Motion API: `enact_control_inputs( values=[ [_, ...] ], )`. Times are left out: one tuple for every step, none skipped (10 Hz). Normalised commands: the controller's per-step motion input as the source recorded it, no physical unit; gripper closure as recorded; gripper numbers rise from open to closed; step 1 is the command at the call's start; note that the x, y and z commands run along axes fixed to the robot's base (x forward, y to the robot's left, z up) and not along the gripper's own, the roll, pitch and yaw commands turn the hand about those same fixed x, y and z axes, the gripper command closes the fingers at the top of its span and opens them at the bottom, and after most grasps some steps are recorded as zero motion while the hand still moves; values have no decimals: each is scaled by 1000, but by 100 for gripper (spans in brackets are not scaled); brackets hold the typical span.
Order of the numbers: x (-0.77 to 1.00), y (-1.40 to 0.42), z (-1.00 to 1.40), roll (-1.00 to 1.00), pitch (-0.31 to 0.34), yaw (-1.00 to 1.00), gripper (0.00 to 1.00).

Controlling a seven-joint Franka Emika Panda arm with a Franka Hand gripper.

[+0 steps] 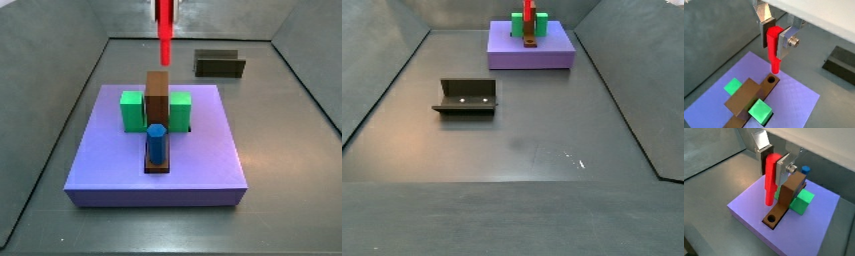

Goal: Pick up the red object. Move up. Place the red object on the fixture. Regrasp the red object. Move to above the board. Insert the red object.
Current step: Insert the red object.

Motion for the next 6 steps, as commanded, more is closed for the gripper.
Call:
enact_control_inputs(
  values=[
    [0,14,-397,-144,-220,0,100],
    [0,0,-374,-107,-197,0,100],
    [0,0,-311,-47,-147,0,100],
    [0,0,-254,-57,-69,0,100],
    [0,6,-229,-3,0,0,100],
    [0,14,-234,0,0,0,100]
  ],
)
